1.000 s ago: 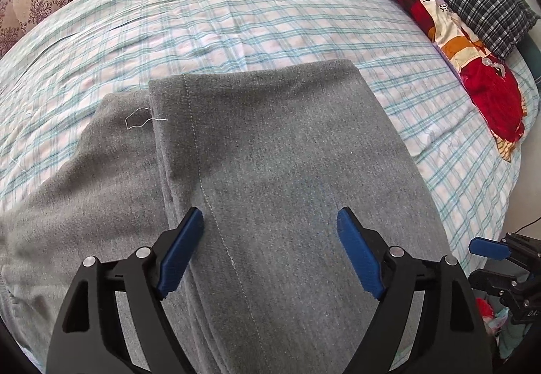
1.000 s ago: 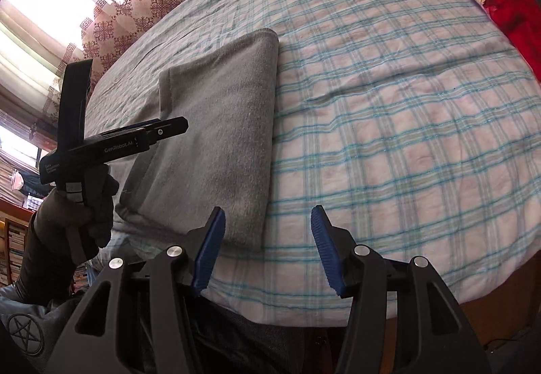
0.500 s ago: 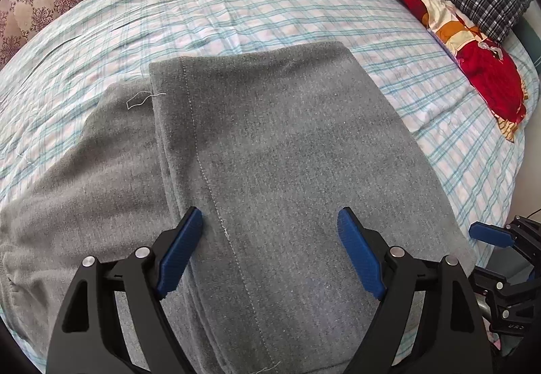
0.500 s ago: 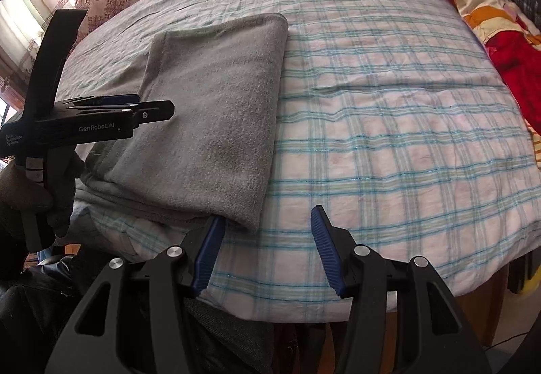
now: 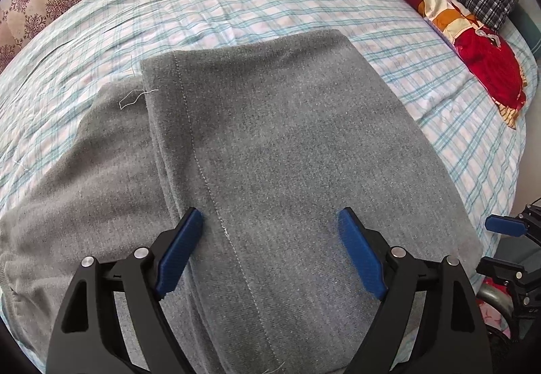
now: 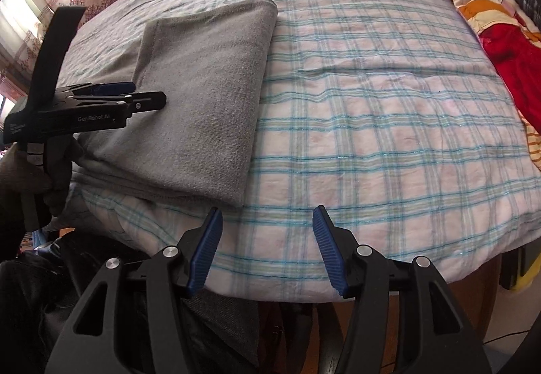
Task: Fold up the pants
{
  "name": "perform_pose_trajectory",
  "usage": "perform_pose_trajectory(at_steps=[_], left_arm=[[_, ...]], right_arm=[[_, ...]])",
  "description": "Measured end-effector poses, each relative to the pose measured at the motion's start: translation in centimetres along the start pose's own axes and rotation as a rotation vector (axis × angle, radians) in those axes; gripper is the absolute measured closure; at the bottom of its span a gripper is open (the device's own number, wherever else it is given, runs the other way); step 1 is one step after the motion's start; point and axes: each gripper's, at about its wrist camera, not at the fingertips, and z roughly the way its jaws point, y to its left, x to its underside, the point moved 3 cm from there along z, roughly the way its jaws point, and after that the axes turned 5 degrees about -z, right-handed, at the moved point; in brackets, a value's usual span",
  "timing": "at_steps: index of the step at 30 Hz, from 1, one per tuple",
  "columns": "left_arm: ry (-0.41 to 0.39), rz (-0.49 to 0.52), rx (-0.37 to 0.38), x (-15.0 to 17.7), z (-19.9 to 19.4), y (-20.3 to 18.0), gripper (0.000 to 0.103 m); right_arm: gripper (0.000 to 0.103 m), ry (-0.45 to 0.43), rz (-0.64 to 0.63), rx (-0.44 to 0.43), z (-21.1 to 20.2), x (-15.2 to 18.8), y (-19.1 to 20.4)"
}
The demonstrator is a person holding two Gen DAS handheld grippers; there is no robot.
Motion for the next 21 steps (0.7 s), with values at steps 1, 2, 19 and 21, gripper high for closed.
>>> perform_pose_trajectory(at_steps=[1,2,19,21], left_arm=[[0.006,-0.012,0.01,-0.3,-0.1,0.0,0.017],[0.01,-0.028,0.021,-0.7,-0.2,0.1,0.015],[0.107,-0.007,0.14,-7.7,1.6,-7.4,0.009],[0.143,-0.006,0.101,-8.1,2.7,-8.1,0.009]], right_arm=[[0.048,-0.026,0.029,-0.053,-0.7,-0.2,-0.3],[0.048,-0.047,0.061,-0.114,-1.2,-0.4,-0.5],[0.065,-0.028,0.316,-0.376,3.7,-2.8,-0.9],[0.069,-0.044,0.311,-0.399,3.4,-2.9,-0.7]])
